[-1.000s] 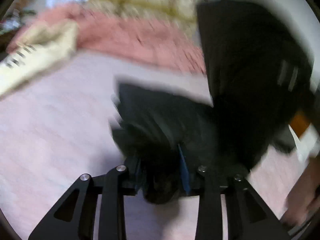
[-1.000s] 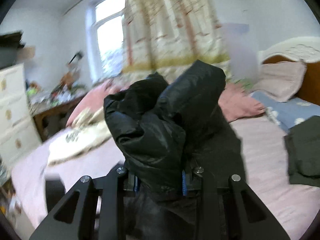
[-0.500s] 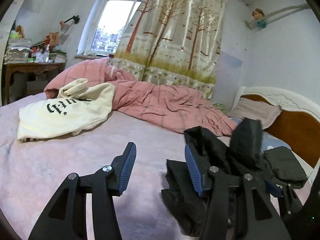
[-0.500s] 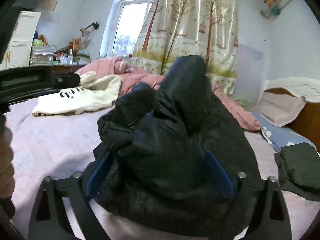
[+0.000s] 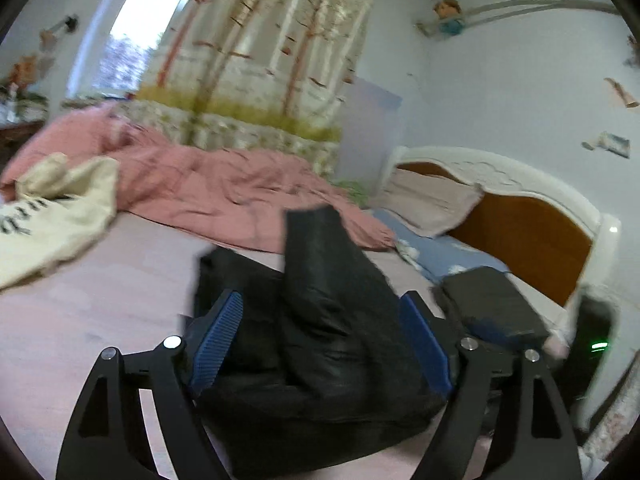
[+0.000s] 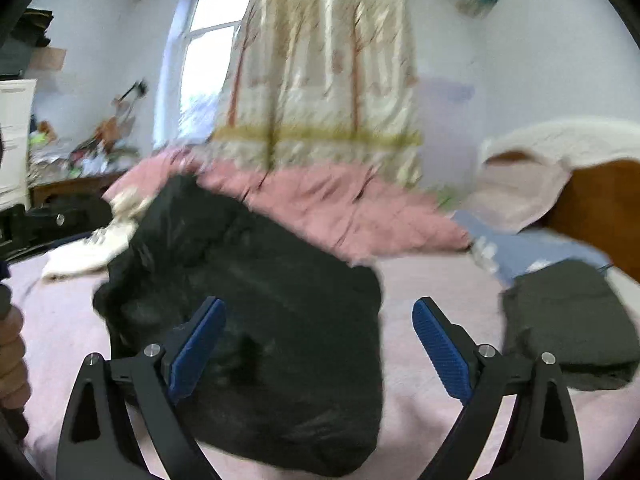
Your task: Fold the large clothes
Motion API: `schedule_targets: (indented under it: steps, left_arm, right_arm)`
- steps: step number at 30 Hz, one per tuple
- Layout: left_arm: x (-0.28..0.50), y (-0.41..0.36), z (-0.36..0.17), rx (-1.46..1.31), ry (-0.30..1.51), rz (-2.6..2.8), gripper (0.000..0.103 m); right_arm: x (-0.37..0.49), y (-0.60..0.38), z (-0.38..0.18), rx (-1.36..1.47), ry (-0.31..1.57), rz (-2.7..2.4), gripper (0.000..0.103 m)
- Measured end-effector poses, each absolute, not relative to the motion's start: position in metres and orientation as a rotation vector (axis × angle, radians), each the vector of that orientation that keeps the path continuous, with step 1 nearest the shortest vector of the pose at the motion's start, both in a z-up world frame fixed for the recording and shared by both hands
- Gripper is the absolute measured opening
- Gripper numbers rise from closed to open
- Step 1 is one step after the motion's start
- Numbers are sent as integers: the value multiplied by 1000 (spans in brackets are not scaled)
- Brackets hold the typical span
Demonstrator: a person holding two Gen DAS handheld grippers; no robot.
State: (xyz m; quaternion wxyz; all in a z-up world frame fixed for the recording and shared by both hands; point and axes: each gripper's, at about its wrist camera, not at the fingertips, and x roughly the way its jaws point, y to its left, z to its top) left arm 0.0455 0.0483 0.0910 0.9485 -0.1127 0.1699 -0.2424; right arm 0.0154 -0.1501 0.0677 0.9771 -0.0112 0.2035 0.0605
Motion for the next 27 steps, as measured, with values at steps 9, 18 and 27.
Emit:
schedule_targets:
  steps: [9,18,27]
  left_arm:
    - [73,51,69,-233,398,-377,14]
    - [83,68,42,-193,514,-213,13]
    - [92,83,1,-203,616,-56,72]
  right_arm:
    - [23,-128,18,5,557,370,87]
    - [11,-144,36,68,417,209,87]
    - [31,-155,6,1,572,159,89]
